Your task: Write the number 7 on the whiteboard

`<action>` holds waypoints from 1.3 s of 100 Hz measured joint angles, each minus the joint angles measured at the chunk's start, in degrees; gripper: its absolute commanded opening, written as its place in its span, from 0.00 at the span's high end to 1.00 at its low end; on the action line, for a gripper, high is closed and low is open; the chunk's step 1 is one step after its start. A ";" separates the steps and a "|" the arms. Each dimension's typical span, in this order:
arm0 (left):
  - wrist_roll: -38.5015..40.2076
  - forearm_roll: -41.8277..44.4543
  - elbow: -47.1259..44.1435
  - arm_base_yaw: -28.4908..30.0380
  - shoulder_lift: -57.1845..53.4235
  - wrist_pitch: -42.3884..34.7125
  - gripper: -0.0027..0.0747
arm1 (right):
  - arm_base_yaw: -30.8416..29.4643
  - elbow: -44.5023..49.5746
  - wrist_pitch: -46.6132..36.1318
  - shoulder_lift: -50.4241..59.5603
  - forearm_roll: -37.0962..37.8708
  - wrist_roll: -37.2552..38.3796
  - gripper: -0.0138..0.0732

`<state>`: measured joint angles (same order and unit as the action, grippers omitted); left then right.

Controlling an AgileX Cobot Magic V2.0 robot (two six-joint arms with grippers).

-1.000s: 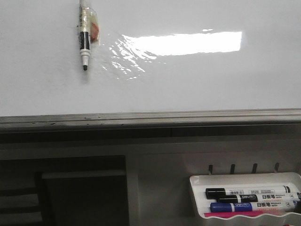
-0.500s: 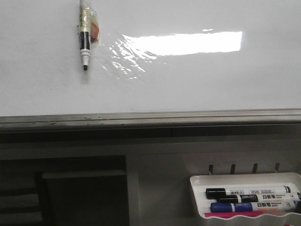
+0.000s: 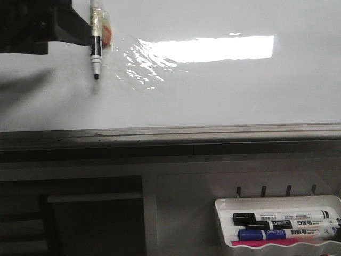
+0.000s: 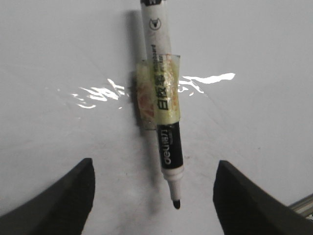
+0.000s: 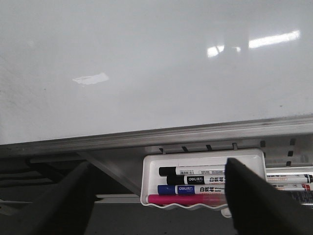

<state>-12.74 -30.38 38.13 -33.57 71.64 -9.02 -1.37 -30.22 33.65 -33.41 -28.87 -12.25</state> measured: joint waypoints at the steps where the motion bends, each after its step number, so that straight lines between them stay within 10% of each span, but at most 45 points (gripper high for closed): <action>1: 0.00 0.00 0.41 0.00 0.62 0.00 0.35 | 0.00 0.00 0.00 0.00 0.00 0.00 0.28; 49: 0.00 0.60 5.90 -0.28 8.87 -3.41 0.38 | 0.00 0.00 -0.45 0.00 0.00 -0.51 0.28; 80: -0.09 0.68 5.98 -0.28 9.82 -3.76 0.99 | 0.00 0.00 -0.45 0.00 0.00 -0.51 0.28; 130: -0.42 16.43 6.35 -1.03 0.56 12.51 0.99 | 0.00 -3.54 6.67 -4.62 -11.38 -12.16 0.28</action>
<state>-13.16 -13.95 44.48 -34.61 72.21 3.50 -1.37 -33.76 40.32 -38.03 -40.24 -24.41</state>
